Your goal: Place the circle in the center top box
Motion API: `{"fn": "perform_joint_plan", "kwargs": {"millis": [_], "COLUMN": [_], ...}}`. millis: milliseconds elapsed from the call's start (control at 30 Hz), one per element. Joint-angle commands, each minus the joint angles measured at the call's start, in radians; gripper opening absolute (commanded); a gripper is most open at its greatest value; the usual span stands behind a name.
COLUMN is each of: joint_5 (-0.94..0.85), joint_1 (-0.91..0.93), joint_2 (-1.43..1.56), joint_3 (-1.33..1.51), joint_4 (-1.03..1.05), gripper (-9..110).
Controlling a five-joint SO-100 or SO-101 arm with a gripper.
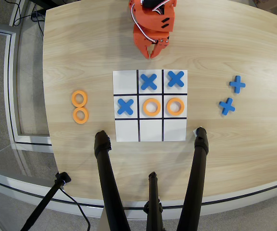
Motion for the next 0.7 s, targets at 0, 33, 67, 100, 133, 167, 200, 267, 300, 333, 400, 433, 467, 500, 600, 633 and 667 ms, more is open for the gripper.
{"fn": "perform_joint_plan", "kwargs": {"millis": [0,33,67,100,133,167,200,267,300,333,400,433,467,500,600,633,667], "joint_5": [-0.015,-0.015,-0.014,-0.015,-0.017,-0.018,-0.018,-0.018,-0.018,-0.018,-0.015,-0.014,-0.012,-0.011,-0.006,-0.002,0.008], "joint_1": [-0.008,-0.009,-0.011,-0.011,-0.011,-0.011,-0.009,-0.008,-0.008,-0.006,0.002,0.008,0.017,0.029,0.066,0.078,0.087], "joint_2": [-0.163,-0.163,-0.163,-0.164,-0.164,-0.164,-0.164,-0.167,-0.175,-0.189,-0.23,-0.255,-0.284,-0.313,-0.417,-0.459,-0.503], "joint_3": [-0.06,-0.06,-0.06,-0.06,-0.06,-0.06,-0.06,-0.063,-0.069,-0.083,-0.129,-0.163,-0.196,-0.235,-0.357,-0.402,-0.451], "joint_4": [-0.063,-0.061,-0.061,-0.06,-0.06,-0.06,-0.061,-0.063,-0.063,-0.061,-0.06,-0.06,-0.061,-0.061,-0.061,-0.061,-0.064], "gripper": [8,8,8,8,8,8,9,10,11,11,12,13,13,13,13,13,13]}}
